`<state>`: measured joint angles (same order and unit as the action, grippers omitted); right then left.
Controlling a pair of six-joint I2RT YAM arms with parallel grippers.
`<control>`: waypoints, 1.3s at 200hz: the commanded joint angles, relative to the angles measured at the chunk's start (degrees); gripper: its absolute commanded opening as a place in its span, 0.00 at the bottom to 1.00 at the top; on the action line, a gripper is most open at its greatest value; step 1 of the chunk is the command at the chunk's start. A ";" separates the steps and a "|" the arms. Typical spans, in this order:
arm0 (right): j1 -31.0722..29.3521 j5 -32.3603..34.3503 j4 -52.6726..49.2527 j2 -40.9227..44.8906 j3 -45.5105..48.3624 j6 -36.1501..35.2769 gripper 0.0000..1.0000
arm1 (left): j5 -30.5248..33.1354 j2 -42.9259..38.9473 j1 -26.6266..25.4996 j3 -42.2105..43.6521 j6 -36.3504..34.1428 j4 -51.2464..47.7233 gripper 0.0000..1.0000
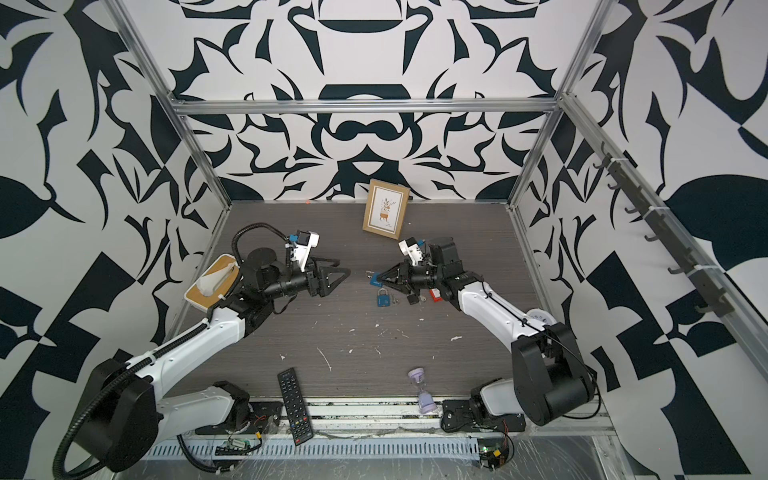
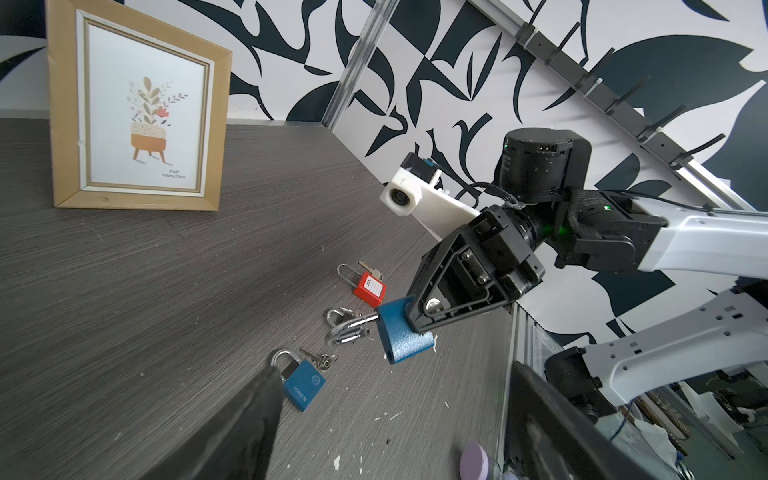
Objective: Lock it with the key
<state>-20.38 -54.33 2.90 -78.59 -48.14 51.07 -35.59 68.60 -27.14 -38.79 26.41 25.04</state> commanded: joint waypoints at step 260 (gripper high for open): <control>-5.58 -10.23 18.33 -0.36 -2.20 8.65 0.00 | -11.50 4.88 0.02 1.30 4.39 9.16 0.72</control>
<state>-25.65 -63.40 20.40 -78.91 -48.14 62.76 -47.72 74.54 -27.11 -38.76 30.30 32.58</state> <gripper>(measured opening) 0.175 0.749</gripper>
